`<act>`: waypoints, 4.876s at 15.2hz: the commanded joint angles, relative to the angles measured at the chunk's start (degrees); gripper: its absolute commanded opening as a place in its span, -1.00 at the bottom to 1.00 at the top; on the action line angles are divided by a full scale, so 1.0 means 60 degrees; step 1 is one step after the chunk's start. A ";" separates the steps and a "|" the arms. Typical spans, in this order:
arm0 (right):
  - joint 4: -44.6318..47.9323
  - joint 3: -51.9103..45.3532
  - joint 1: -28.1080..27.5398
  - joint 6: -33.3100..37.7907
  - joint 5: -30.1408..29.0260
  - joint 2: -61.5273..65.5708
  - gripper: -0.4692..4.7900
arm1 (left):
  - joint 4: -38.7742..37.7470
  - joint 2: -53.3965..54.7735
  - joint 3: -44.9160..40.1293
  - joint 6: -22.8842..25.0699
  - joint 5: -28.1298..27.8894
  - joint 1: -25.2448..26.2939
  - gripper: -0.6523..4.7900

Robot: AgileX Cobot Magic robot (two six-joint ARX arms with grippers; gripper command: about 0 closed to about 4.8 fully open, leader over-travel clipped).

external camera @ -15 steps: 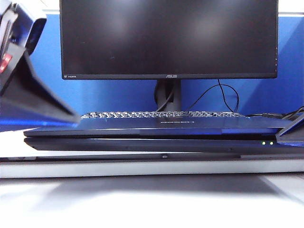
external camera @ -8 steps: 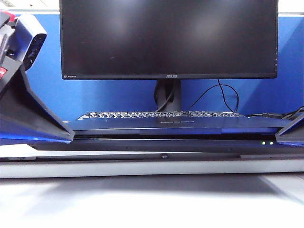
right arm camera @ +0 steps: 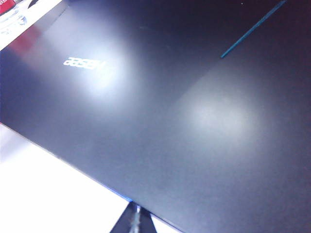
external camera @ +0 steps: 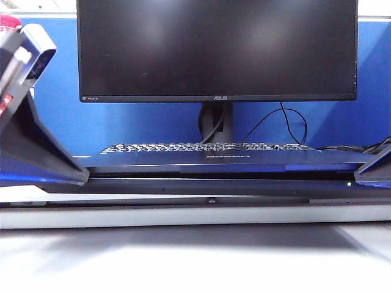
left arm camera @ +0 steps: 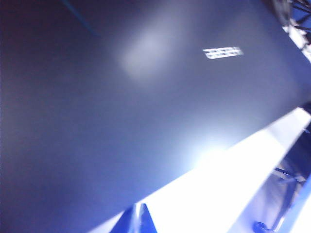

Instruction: Open the lid of the black laptop.

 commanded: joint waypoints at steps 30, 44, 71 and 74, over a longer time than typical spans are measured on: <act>0.1800 0.0849 -0.0426 -0.1173 0.1220 -0.0036 -0.84 | 0.2605 0.0036 0.1005 0.0871 -0.1545 0.0040 -0.68; 0.2124 0.1774 -0.1217 -0.1821 0.0823 0.0601 -0.84 | 0.2860 0.0776 0.1825 0.1759 -0.1690 0.0066 -0.68; 0.4397 0.5333 -0.3858 -0.3501 -0.1024 0.6062 -0.84 | 0.2987 0.2619 0.4932 0.3595 -0.1100 0.2273 -0.68; 0.4557 0.5435 -0.4105 -0.3508 -0.1319 0.6484 -0.84 | 0.3217 0.3027 0.4932 0.3493 -0.0805 0.2473 -0.68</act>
